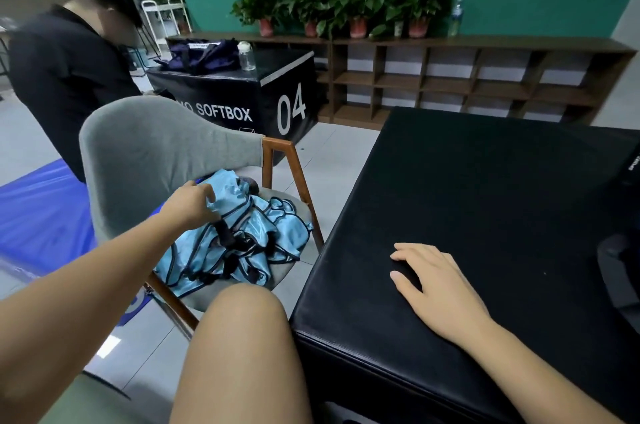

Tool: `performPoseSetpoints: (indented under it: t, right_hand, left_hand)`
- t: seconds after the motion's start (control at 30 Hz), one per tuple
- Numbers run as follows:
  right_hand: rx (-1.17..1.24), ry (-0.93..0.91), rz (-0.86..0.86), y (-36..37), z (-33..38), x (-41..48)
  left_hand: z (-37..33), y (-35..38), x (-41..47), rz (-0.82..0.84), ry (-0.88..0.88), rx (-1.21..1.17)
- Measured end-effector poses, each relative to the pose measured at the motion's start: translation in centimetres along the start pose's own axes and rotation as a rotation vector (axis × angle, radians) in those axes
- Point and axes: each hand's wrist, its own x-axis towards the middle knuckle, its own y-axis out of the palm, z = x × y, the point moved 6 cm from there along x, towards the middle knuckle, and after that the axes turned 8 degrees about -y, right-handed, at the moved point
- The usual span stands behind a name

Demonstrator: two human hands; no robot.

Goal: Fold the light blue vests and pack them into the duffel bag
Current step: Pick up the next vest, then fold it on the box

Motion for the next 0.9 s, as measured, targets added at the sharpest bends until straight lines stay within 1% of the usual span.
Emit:
performPoseSetpoints:
  t: [0.1, 0.2, 0.33, 0.37, 0.43, 0.5, 0.57, 0.8, 0.9]
  right_hand:
    - [-0.003, 0.026, -0.006, -0.1, 0.1, -0.1]
    - [-0.013, 0.022, -0.012, -0.3, 0.4, -0.2]
    - [-0.026, 0.009, -0.011, -0.3, 0.5, -0.2]
    - [-0.028, 0.010, -0.012, -0.4, 0.6, -0.1]
    - [-0.037, 0.018, -0.015, -0.7, 0.9, -0.2]
    - [-0.046, 0.026, -0.016, -1.0, 1.2, -0.2]
    - [-0.051, 0.023, -0.022, -1.1, 1.3, -0.2]
    - [-0.034, 0.014, -0.028, -1.6, 1.8, -0.3]
    - [-0.038, 0.008, -0.024, -1.7, 2.0, -0.2]
  left_hand:
    - [0.3, 0.7, 0.1, -0.029, 0.029, 0.014]
    - [0.6, 0.9, 0.1, -0.048, -0.024, 0.049]
    - [0.4, 0.4, 0.0, -0.016, -0.076, 0.053]
    - [0.1, -0.1, -0.1, -0.016, -0.083, 0.025]
    - [-0.5, -1.6, -0.5, -0.031, -0.126, -0.107]
    - [-1.3, -3.8, -0.8, -0.074, -0.135, -0.264]
    - [-2.1, -6.4, -0.6, -0.131, -0.119, -0.356]
    - [-5.9, -15.9, -1.1, -0.357, -0.019, -0.458]
    - [-7.4, -18.9, -1.5, -0.399, 0.003, -0.553]
